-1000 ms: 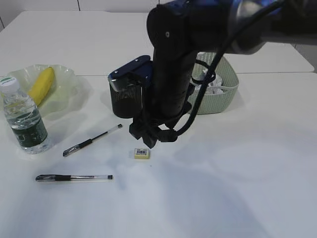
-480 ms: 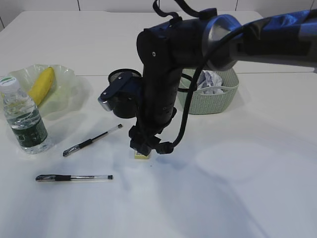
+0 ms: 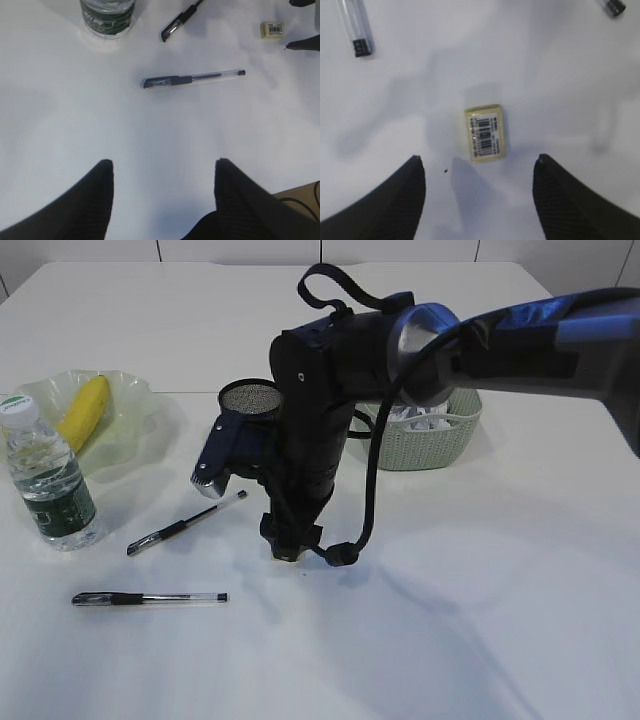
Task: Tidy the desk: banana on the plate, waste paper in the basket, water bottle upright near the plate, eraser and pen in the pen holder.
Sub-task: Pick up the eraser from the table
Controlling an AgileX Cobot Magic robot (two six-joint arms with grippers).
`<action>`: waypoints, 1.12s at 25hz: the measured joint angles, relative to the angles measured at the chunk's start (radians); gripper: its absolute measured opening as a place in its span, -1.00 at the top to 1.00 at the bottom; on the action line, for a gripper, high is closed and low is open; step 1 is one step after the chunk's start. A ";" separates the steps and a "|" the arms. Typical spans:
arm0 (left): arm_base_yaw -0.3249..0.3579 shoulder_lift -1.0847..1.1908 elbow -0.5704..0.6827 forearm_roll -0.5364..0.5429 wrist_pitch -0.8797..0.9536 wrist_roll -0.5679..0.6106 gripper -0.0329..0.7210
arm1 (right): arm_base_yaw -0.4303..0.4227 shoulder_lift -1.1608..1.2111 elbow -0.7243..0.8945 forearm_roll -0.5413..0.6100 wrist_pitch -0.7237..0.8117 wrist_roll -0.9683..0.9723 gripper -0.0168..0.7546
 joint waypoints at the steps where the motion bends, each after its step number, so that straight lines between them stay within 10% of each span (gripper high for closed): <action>1: 0.000 0.000 0.000 0.000 0.000 0.000 -0.29 | 0.000 0.000 0.000 0.000 -0.019 -0.013 -0.34; 28: 0.000 0.000 0.000 -0.028 -0.014 0.000 -0.29 | -0.025 0.054 -0.002 0.102 -0.079 -0.150 -0.34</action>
